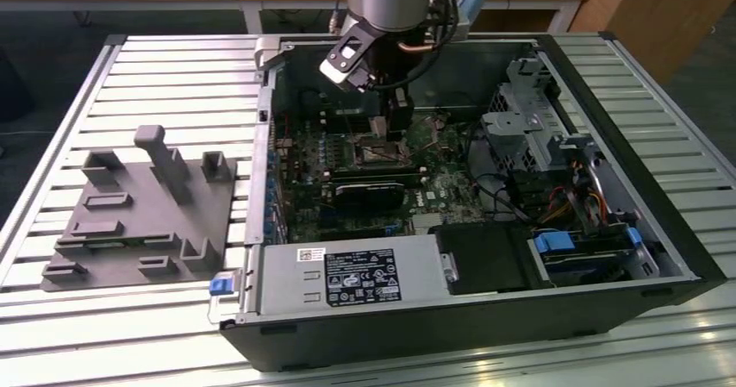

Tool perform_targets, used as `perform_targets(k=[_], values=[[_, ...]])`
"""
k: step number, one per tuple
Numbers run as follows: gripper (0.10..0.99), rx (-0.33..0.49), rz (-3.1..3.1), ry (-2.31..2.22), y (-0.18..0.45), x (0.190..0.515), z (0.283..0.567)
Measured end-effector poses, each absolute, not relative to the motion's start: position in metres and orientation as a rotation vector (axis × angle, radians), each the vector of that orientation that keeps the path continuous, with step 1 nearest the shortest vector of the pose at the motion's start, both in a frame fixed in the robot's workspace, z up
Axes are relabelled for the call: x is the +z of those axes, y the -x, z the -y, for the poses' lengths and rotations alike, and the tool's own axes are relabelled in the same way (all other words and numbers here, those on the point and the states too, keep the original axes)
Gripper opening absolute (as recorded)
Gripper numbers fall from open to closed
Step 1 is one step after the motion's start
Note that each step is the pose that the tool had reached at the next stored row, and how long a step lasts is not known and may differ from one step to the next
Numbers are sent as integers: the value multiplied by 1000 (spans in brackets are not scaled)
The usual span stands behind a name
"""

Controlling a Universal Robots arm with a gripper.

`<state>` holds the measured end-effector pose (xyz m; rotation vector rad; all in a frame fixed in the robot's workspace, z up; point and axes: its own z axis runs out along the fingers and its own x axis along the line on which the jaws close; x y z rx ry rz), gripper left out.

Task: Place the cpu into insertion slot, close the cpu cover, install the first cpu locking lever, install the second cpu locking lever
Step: 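Place the cpu into insertion slot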

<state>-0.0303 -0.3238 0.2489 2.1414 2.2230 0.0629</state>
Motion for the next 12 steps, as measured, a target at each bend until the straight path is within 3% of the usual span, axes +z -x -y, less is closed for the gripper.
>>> perform_targets(k=[12], values=[[537,53,-2215,-2138,31,239,321]])
